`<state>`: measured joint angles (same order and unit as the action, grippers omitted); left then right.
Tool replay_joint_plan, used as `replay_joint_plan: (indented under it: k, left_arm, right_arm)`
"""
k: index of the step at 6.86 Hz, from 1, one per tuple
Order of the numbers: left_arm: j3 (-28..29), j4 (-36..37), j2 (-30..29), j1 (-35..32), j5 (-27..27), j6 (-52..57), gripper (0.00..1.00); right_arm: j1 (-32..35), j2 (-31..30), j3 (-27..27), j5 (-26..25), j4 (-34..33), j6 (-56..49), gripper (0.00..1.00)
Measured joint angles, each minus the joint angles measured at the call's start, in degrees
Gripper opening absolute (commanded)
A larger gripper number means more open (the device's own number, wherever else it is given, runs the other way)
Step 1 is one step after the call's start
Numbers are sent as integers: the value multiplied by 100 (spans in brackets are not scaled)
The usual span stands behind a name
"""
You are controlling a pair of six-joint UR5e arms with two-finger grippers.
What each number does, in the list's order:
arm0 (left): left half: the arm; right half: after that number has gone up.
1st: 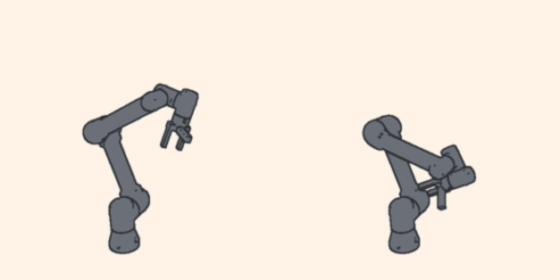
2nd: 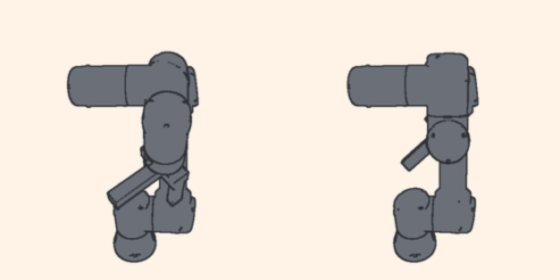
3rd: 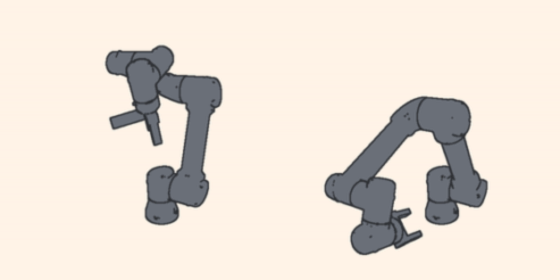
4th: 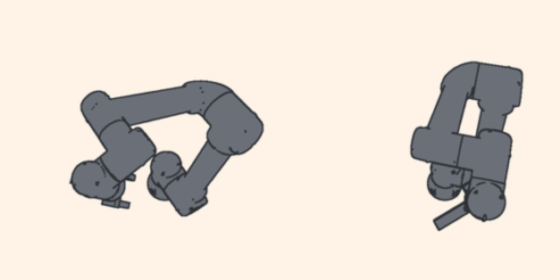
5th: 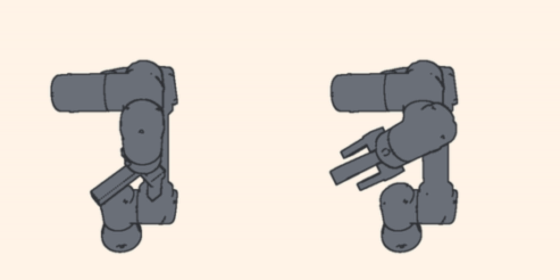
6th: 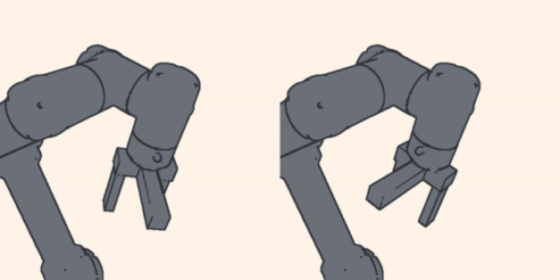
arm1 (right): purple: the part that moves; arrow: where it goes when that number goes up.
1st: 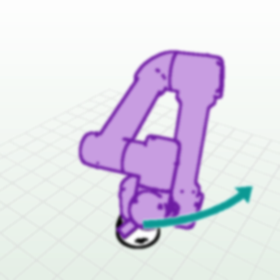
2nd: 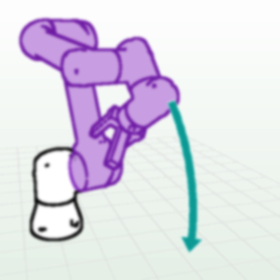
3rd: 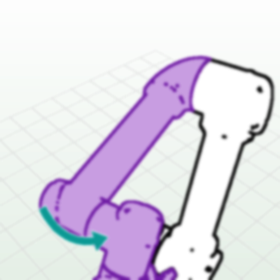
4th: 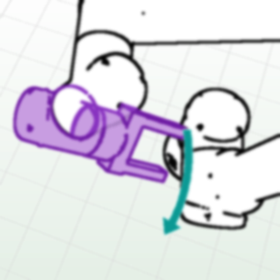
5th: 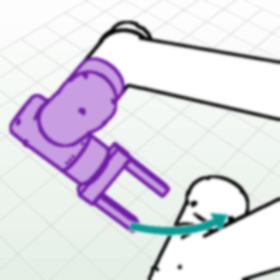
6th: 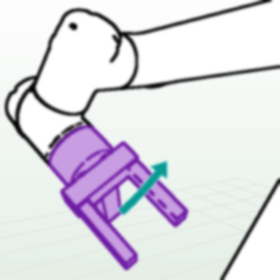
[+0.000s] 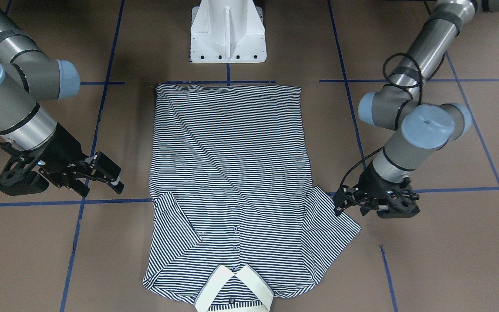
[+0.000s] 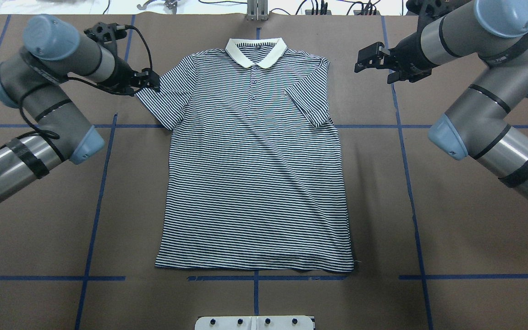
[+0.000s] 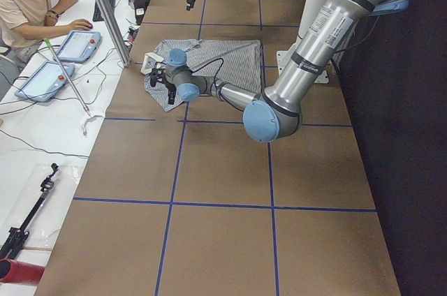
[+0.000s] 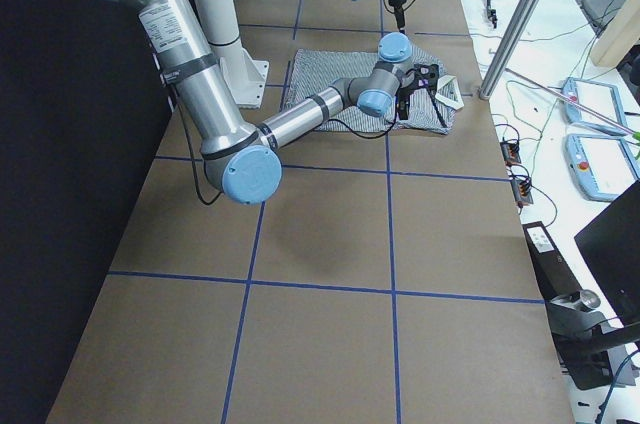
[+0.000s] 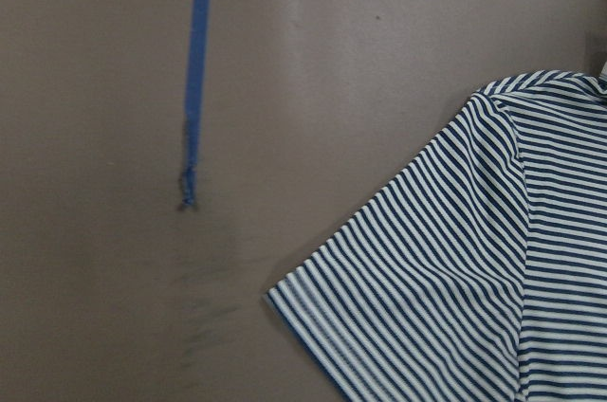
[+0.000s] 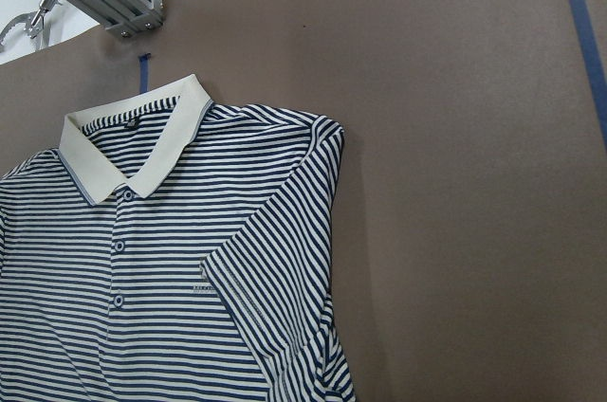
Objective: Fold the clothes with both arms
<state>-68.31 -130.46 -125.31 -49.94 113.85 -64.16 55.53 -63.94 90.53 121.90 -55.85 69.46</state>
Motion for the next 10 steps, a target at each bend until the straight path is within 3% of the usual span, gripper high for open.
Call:
replay_joint_plan:
  k: [3, 7, 10]
  left_arm:
    - [369, 29, 5, 34, -580, 464, 63]
    - [418, 72, 31, -28, -626, 582, 63]
    - [423, 73, 14, 34, -641, 577, 55]
  right_arm:
    - [19, 3, -88, -5, 4, -22, 100]
    - [3, 41, -80, -1, 12, -20, 100]
    - [10, 40, -40, 0, 13, -12, 100]
